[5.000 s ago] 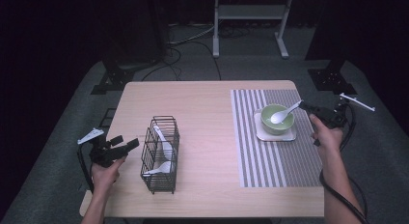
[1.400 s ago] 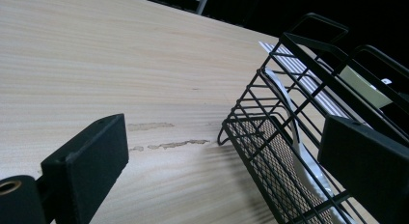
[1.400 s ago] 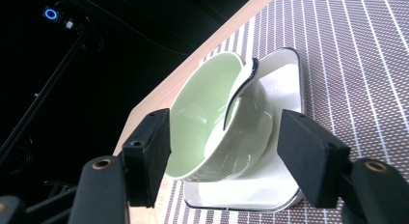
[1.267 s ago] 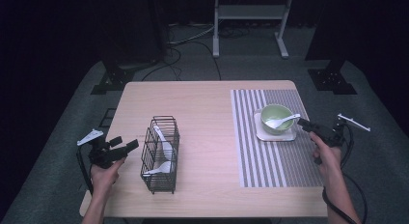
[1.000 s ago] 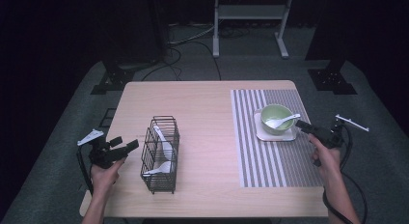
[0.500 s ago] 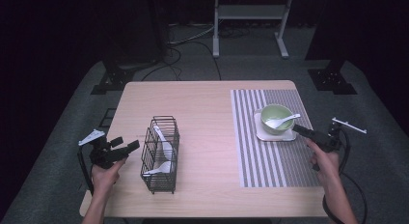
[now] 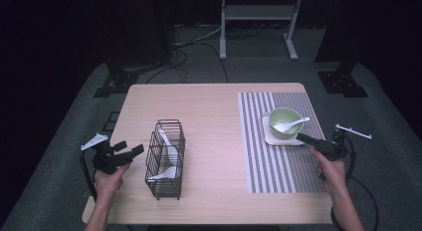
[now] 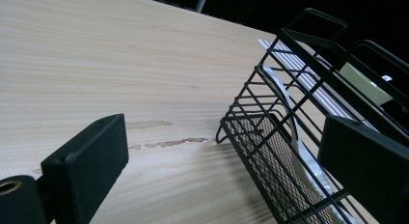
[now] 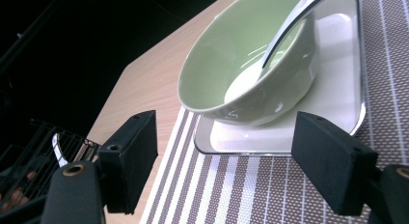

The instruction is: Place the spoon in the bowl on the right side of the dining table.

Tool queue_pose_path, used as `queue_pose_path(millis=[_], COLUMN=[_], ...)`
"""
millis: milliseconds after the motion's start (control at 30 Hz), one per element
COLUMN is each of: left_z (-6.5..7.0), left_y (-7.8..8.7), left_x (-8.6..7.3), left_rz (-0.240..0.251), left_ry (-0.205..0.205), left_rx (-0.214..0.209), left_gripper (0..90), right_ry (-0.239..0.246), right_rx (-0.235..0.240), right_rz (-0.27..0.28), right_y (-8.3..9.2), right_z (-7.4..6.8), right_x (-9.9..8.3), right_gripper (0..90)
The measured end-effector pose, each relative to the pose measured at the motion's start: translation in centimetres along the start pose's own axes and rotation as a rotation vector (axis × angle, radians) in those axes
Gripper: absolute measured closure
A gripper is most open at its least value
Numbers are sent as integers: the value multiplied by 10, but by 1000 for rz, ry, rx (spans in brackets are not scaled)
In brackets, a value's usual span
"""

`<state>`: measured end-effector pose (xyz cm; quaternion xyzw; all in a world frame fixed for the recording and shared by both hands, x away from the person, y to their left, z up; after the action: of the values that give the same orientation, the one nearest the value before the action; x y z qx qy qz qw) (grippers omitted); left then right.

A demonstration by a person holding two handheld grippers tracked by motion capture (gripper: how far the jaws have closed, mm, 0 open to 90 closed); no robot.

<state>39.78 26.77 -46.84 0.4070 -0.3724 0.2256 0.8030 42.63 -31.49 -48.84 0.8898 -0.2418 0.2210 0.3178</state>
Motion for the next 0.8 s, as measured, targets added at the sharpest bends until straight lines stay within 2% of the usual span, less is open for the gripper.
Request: queue_pose_path(millis=[433, 800], left_z=[0, 0], left_y=[-1, -1], left_x=[0, 0], left_rz=[-3, -3], left_ry=[-2, -1], left_rx=[1, -2], left_gripper=[27, 28], right_ry=[59, 103], right_rx=[-4, 9], right_rz=[-39, -75], right_y=[-10, -19], right_z=[-14, -33], right_x=[-12, -20], right_gripper=[226, 224])
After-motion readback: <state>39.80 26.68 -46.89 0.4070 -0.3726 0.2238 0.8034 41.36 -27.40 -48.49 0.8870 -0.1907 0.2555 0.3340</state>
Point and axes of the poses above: each handheld gripper's, and its own axes: y roughly backward along the jaws, x roughly out of its top, z roughly to its right, the point moved 9 cm from there along -y, roughly forward along the jaws, and after that the axes turned 8 degrees about -z, right-handed, at the moved point
